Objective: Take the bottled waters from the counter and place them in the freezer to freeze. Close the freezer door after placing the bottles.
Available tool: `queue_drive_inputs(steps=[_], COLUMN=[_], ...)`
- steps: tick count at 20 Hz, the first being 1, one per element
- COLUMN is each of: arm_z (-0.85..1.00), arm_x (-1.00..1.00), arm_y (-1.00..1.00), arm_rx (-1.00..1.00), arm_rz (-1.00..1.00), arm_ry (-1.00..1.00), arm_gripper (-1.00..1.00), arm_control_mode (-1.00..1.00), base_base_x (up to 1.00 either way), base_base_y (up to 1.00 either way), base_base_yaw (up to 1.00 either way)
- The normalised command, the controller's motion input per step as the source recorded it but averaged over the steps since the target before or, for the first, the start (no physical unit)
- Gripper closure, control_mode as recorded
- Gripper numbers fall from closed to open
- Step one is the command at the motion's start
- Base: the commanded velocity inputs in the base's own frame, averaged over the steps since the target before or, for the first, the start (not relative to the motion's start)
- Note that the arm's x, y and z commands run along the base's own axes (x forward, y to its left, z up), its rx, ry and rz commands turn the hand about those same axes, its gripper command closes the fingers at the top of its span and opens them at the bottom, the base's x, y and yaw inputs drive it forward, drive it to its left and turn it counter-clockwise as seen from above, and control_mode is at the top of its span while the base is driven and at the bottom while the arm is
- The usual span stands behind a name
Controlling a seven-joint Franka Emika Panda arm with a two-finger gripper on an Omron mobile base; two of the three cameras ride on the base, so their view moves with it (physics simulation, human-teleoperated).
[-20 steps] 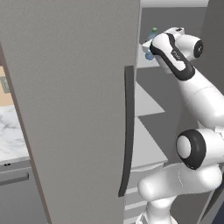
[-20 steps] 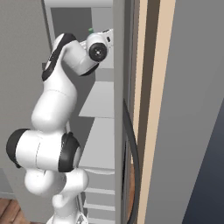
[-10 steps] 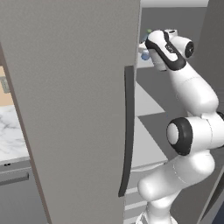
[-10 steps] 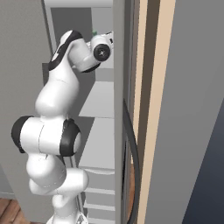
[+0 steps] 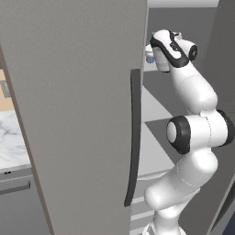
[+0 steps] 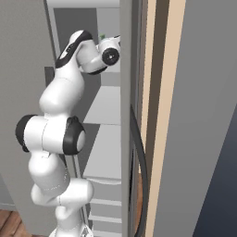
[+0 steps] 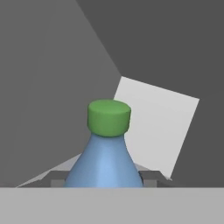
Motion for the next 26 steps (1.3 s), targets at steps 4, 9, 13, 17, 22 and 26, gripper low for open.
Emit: queue_drive_inputs(steps=[4,9,13,17,22,26], arm_z=[-0.05,-0.05,-0.07,-0.12,-0.17,-0.19], arm_x=[0.34,0.31,0.16,0.09,0.07,0.05], arm_y=[0.0,0.0,0.0,0.0,0.0,0.0], arm_rx=[0.0,0.01,0.05,0.05,0.04,0.03], arm_rz=[0.0,0.0,0.0,0.0,0.0,0.0], arm_ry=[0.0,0.0,0.0,0.0,0.03,0.04], arm_gripper=[1.0,1.0,1.0,1.0,1.0,1.0], arm_control_mode=[-1.0,-1.0,-1.0,-1.0,-1.0,-1.0], base_base_x=[0.0,0.0,0.0,0.0,0.0,0.0], base_base_y=[0.0,0.0,0.0,0.0,0.0,0.0], base_base_yaw=[0.0,0.0,0.0,0.0,0.0,0.0])
